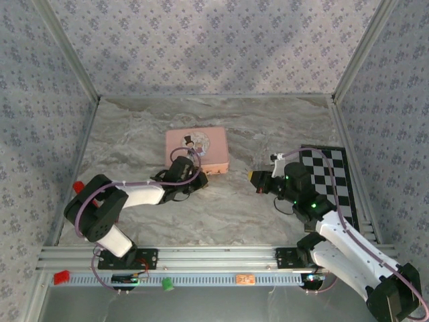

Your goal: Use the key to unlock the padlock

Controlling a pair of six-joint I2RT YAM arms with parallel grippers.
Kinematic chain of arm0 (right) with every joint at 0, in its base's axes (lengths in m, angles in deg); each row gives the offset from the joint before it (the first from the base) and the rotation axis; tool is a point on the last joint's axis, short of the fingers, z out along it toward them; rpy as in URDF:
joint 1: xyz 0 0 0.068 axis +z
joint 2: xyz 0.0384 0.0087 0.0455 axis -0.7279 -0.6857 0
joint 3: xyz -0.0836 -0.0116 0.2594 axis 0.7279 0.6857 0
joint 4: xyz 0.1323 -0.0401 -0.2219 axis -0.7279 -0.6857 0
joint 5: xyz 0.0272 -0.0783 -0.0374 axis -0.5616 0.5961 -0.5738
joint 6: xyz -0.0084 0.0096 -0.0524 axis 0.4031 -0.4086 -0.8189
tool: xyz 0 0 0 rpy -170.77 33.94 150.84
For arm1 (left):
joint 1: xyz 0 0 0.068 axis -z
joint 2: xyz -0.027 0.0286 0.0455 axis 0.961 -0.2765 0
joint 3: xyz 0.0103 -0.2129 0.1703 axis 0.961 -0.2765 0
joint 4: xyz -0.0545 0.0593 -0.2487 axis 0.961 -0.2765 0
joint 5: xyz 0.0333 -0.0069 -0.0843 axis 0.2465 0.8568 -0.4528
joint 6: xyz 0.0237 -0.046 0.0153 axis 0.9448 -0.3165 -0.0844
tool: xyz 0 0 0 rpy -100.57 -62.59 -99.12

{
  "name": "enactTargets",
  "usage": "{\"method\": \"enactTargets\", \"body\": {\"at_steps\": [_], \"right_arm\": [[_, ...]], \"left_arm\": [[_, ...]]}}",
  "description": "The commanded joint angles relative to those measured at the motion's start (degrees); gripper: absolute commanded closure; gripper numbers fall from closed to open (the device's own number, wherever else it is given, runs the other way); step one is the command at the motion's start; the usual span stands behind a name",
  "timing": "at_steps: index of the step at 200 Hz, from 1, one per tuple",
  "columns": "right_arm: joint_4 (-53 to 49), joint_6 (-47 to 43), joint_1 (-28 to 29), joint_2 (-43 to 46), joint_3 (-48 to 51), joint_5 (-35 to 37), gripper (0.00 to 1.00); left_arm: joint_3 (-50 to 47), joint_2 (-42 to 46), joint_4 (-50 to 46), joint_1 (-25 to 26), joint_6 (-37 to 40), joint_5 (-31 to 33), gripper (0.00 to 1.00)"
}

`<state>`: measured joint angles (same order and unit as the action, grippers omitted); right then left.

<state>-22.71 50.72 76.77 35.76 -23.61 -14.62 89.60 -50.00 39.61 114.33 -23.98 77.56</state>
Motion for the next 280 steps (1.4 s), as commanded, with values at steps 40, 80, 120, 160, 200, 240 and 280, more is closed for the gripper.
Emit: {"method": "enactTargets", "body": {"at_steps": [40,80,120,160,200,240,280], "right_arm": [[-0.45,1.0,1.13,-0.91,-1.91,1.73,1.0],[-0.16,0.93,1.58,-1.73,-2.13,1.93,1.0],[-0.18,0.86,1.84,-1.87,-2.14,2.02,1.0],[-0.3,1.01,2.01,-1.39,-1.65,2.19,1.0],[0.11,1.46,2.63,-1.21,-1.2,2.37,1.0],[-0.55,1.28,2.84,-0.59,-1.17,2.98,1.0],[-0.86,1.11,2.89,-0.89,-1.77,3.16,1.0]], "left_arm": [[-0.64,-0.77,-2.32,1.36,-0.82,0.94,0.76],[-1.39,-2.76,-1.41,1.46,0.15,2.64,0.75],[-1.29,-5.22,0.76,1.46,0.18,3.28,0.76],[-0.81,-6.67,-0.21,1.53,1.14,5.93,0.72],[0.14,-9.98,2.87,1.85,1.57,6.83,0.66],[1.46,-10.77,0.56,3.03,2.44,8.26,0.68],[1.03,-9.12,0.77,3.82,3.24,8.06,0.76]]}}
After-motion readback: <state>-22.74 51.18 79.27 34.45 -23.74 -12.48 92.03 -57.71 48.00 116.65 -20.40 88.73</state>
